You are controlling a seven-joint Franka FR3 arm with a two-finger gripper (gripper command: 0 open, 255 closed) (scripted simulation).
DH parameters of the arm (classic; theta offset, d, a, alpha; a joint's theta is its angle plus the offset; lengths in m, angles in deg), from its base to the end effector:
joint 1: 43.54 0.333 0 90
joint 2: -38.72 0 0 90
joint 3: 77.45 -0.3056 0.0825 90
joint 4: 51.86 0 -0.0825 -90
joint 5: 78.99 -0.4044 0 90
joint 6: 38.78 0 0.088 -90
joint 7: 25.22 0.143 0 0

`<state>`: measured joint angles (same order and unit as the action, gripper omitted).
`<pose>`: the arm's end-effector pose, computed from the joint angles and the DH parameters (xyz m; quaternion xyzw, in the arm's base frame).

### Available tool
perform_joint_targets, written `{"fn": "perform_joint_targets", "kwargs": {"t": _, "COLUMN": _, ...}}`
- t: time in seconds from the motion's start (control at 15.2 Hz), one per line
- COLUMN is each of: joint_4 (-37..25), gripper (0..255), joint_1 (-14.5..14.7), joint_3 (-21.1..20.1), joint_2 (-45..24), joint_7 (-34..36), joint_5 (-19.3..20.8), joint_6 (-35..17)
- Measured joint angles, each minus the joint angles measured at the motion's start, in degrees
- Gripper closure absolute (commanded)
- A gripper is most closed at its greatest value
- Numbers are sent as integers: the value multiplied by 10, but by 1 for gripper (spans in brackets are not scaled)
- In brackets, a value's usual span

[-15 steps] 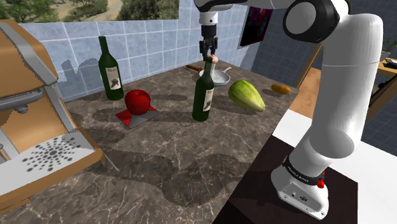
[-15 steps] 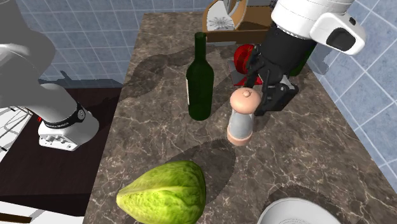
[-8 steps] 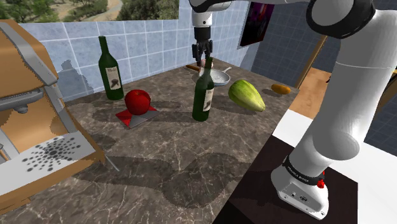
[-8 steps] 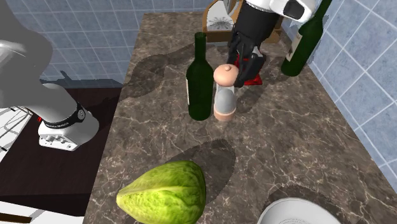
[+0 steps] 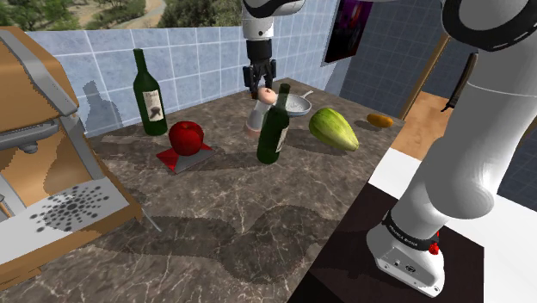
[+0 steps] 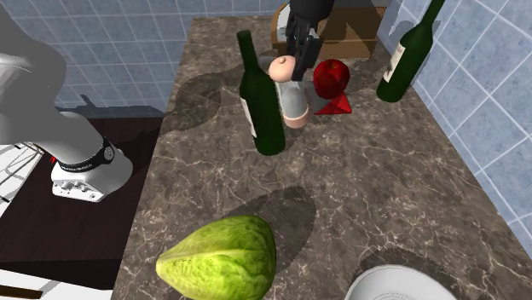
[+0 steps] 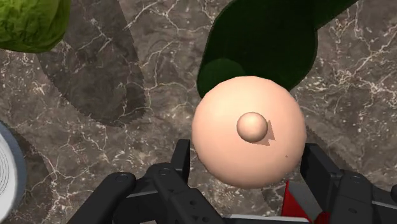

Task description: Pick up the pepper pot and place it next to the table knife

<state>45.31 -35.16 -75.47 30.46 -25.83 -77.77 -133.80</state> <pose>0.5945 0.0645 0.4391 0.9938 0.0627 -0.0899 0.0175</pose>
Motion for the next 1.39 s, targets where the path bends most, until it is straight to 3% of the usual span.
{"fn": "perform_joint_targets", "kwargs": {"t": 0.33, "joint_4": 35, "gripper": 255, "joint_1": 34, "joint_3": -28, "joint_2": 25, "joint_7": 60, "joint_5": -7, "joint_6": -8}}
{"fn": "perform_joint_targets", "kwargs": {"t": 0.79, "joint_4": 33, "gripper": 255, "joint_1": 86, "joint_3": -72, "joint_2": 24, "joint_7": 154, "joint_5": -21, "joint_6": -9}}
{"fn": "perform_joint_targets", "kwargs": {"t": 1.39, "joint_4": -17, "gripper": 255, "joint_1": 148, "joint_3": -121, "joint_2": -13, "joint_7": 265, "joint_5": -29, "joint_6": 1}}
